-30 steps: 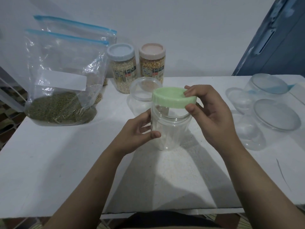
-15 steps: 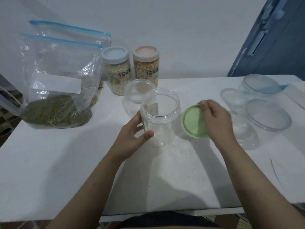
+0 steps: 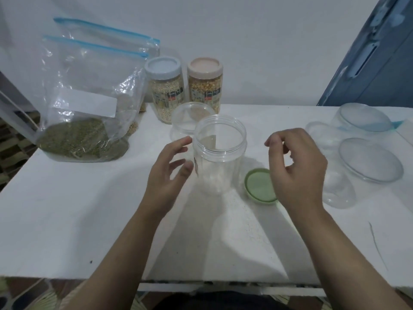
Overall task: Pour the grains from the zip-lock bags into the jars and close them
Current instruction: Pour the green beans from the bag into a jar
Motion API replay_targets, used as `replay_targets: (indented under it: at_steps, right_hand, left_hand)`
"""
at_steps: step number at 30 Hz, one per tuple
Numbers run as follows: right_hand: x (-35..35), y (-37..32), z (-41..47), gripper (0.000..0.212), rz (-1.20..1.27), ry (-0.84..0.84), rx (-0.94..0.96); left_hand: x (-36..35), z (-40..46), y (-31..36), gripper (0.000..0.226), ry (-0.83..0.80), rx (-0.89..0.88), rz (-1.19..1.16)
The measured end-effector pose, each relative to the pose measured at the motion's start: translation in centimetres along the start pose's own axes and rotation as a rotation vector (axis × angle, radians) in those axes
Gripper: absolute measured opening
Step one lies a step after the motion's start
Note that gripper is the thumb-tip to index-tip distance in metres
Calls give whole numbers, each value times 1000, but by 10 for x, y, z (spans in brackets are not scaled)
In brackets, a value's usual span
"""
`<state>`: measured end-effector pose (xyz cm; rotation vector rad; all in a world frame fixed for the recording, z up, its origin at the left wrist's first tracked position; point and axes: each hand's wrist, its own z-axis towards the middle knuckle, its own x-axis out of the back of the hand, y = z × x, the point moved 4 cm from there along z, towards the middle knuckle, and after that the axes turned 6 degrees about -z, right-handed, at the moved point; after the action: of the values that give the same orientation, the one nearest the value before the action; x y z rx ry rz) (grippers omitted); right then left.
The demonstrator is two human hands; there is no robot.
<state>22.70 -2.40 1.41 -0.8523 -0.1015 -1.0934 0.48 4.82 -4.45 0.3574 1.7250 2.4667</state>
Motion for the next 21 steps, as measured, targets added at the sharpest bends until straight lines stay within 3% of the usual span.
replay_targets:
  at_steps: [4,9,15,21]
  right_hand:
    - [14,-67,16,24,90,13,226]
    - [-22,-135,28,24,295,-49,268]
    - [-131,-177,27,24,463,13,159]
    - [-259,-179,32,15,409,78,-156]
  left_hand:
    - [13,1,41,27,196,-185,-27]
    - [66,11,67,14,398,-290,-20]
    - [157,36,48,13,654,-293,46]
    - [236,90,3,12,651,-197,360]
